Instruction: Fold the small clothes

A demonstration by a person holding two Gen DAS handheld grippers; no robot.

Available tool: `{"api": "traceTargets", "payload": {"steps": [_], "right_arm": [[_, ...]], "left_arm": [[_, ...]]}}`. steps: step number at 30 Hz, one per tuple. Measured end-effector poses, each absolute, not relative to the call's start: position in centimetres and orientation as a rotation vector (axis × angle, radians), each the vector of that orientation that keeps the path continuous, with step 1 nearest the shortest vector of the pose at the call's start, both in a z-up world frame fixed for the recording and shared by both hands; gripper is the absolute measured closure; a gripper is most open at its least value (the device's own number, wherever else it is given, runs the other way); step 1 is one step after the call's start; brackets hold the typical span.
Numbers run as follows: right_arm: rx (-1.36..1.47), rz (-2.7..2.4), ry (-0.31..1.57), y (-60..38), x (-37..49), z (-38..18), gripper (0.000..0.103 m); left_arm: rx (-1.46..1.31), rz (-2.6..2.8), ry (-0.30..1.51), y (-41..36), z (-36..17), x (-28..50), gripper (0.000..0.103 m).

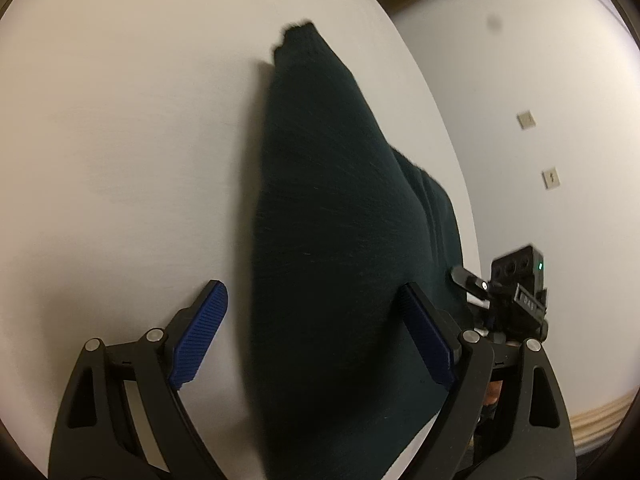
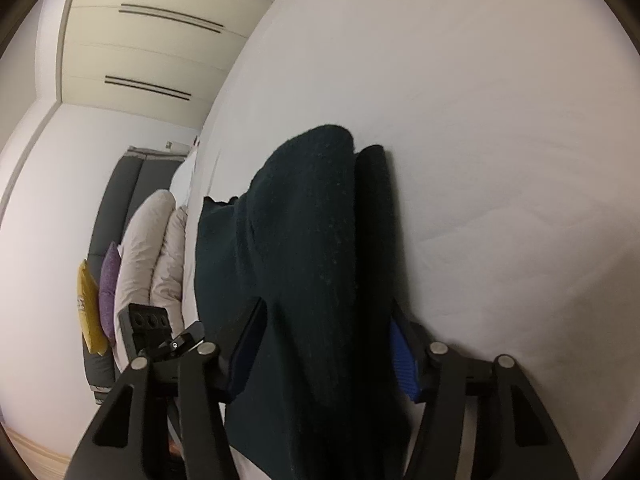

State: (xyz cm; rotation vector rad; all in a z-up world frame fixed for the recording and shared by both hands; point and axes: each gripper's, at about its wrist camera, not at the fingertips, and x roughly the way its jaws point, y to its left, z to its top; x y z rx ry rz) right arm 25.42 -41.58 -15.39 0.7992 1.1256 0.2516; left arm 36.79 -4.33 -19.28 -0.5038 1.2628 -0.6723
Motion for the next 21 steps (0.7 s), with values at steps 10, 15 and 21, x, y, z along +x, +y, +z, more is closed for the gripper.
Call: {"api": "traceTargets", "payload": {"steps": [10, 15, 21], "right_arm": [[0.656, 0.199, 1.124, -38.9, 25.2, -13.3, 0.075], [0.578, 0.25, 1.082, -35.1, 22.6, -8.4, 0.076], [0.546, 0.338, 1.051, -29.3, 17.9, -3.7, 0.076]], "left_arm": [[-0.406, -0.669, 1.251, -7.2, -18.2, 36.8, 0.056], [-0.345, -0.669, 1.178, -6.2, -13.7, 33.1, 0.057], [-0.304, -0.644, 1.086, -1.0, -6.8, 26.9, 0.057]]}}
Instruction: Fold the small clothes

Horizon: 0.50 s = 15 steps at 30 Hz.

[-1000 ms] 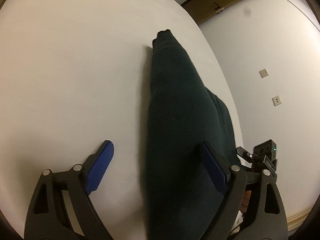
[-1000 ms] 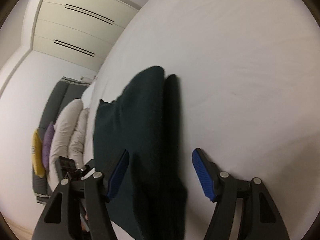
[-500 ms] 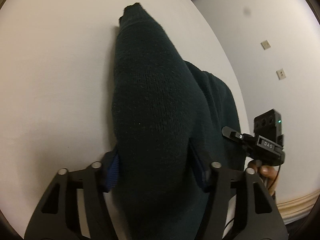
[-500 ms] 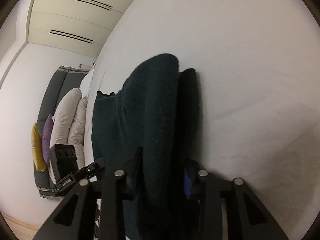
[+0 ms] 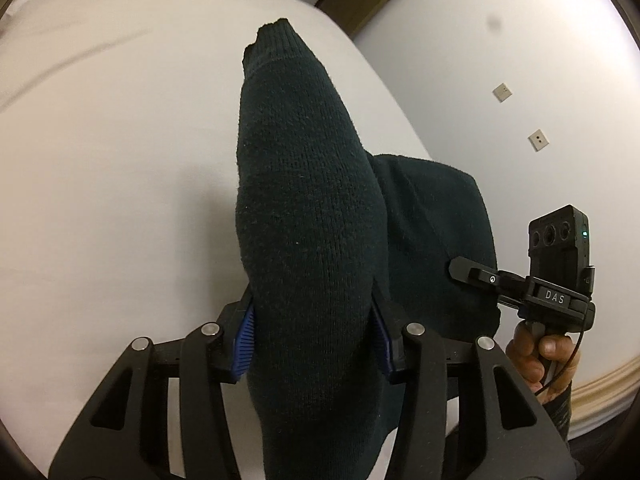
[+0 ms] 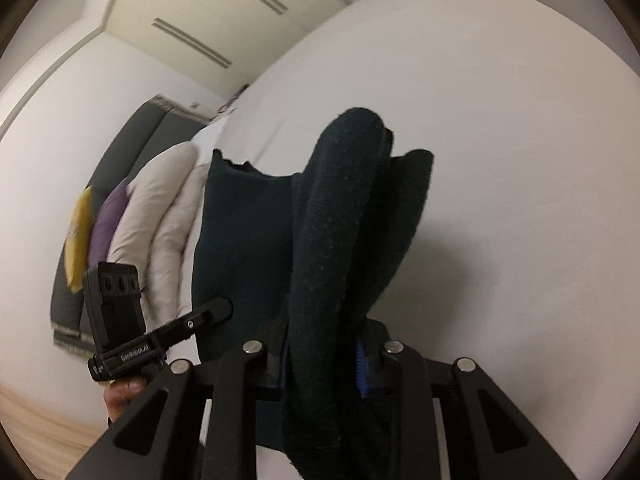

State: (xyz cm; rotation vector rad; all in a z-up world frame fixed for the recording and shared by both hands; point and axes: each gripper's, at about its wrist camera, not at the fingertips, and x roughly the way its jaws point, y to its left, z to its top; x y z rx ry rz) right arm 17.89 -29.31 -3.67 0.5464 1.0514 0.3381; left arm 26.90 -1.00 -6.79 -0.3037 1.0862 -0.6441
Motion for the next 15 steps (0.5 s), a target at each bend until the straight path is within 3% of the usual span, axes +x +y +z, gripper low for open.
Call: {"api": "traceTargets", "payload": {"steps": [7, 15], "right_arm": [[0.522, 0.433, 1.047, -23.2, 13.2, -2.6, 0.076], [0.565, 0.456, 1.118, -19.5, 11.3, -7.0, 0.076]], "left_arm": [[-0.289, -0.591, 1.049, 5.2, -3.7, 20.4, 0.057], [-0.337, -0.54, 1.108, 8.9, -7.1, 16.9, 0.057]]}}
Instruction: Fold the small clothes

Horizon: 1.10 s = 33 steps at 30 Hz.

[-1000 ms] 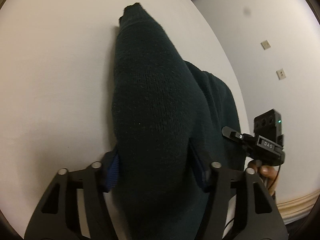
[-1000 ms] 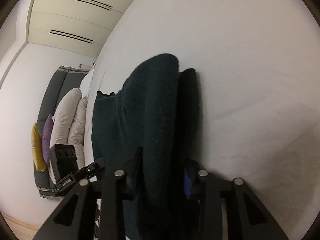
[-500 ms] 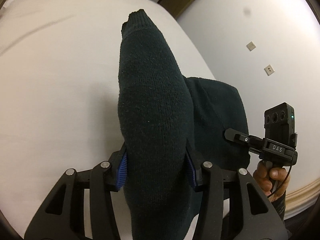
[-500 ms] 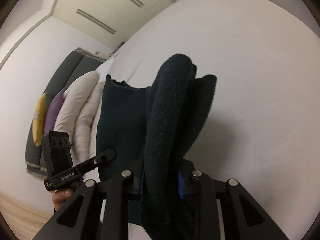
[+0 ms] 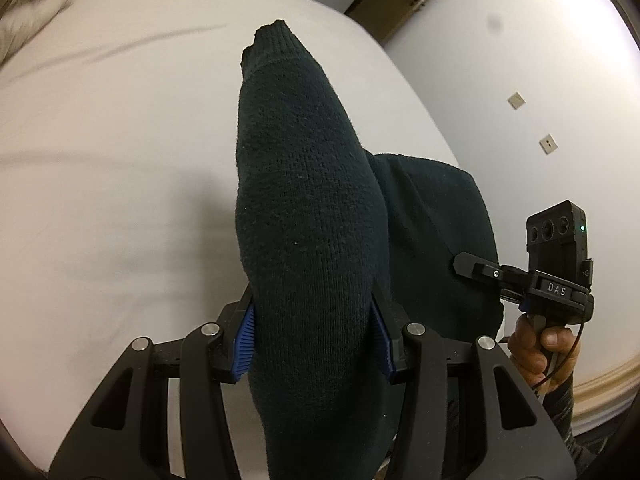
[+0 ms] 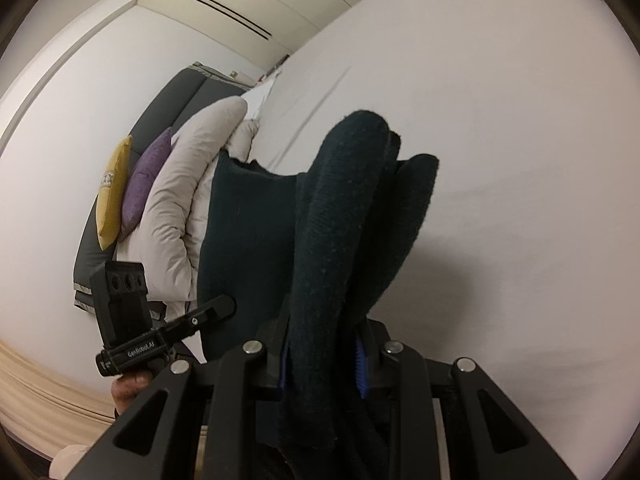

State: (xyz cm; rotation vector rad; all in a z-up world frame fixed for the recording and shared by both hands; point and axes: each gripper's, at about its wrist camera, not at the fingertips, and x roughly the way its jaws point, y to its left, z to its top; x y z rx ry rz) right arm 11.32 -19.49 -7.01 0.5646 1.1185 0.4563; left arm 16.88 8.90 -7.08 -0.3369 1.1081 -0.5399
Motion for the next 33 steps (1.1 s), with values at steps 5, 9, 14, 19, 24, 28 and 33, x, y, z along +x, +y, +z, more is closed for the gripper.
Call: {"api": "traceTargets", "payload": {"steps": [5, 9, 14, 19, 24, 28, 33], "right_arm": [[0.568, 0.415, 1.163, -18.2, 11.8, -10.5, 0.076], [0.603, 0.38, 1.19, -19.3, 12.4, -13.5, 0.076], [0.715, 0.354, 1.183, -22.1, 11.8, -17.6, 0.067], [0.75, 0.405, 1.099, -23.3, 10.7, -17.8, 0.066], [0.711, 0.297, 1.054, -25.4, 8.6, -16.0, 0.052], [0.624, 0.29, 0.971, -24.5, 6.2, -12.2, 0.049], [0.581, 0.471, 0.936, -20.5, 5.2, -10.1, 0.05]], "left_arm": [[-0.361, -0.521, 1.143, 8.4, -11.1, 18.2, 0.057], [-0.339, -0.524, 1.169, 7.8, -13.9, 18.9, 0.056], [-0.391, -0.505, 1.169, 7.1, -16.4, 19.2, 0.036], [-0.384, -0.483, 1.101, 6.5, -16.4, 18.6, 0.029], [-0.245, -0.374, 1.005, 4.5, -13.5, 17.1, 0.029], [-0.14, -0.254, 0.869, 3.6, -9.8, 14.3, 0.029], [-0.097, -0.17, 0.717, 3.1, -5.7, 10.0, 0.021]]}}
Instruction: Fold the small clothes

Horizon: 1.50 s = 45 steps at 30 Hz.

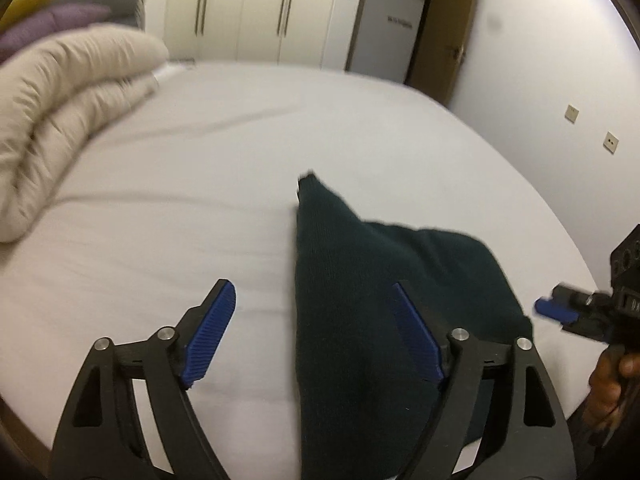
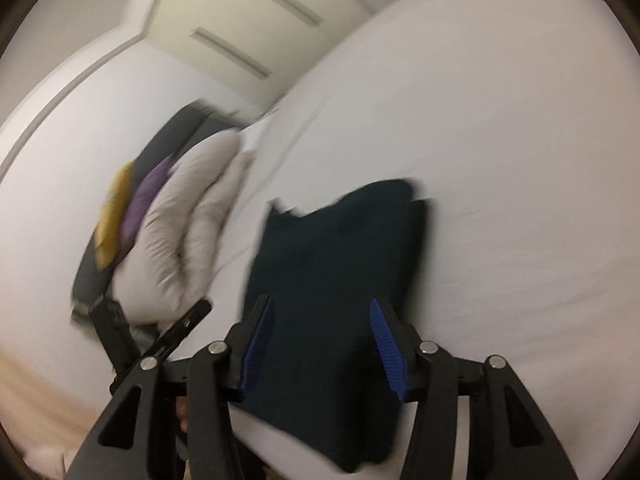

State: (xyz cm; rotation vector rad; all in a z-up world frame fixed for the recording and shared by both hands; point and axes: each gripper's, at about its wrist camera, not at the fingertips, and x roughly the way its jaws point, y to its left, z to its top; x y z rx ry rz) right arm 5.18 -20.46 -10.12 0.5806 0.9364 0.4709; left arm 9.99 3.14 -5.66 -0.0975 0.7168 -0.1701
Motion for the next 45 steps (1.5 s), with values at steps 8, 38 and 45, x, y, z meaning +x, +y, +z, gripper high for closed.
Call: {"api": "traceTargets", "payload": {"steps": [8, 38, 45], "right_arm": [[0.623, 0.411, 1.031, -21.4, 4.5, -16.0, 0.098], [-0.126, 0.054, 0.348, -12.2, -12.1, 6.6, 0.0], [-0.042, -0.001, 0.594, -12.1, -9.5, 1.7, 0.0]], "left_arm": [[0.045, -0.114, 0.487, 8.2, -1.1, 2.3, 0.0], [-0.025, 0.021, 0.694, 8.8, 1.9, -2.2, 0.0], [0.001, 0.008, 0.778, 7.8, -2.0, -1.7, 0.0]]}}
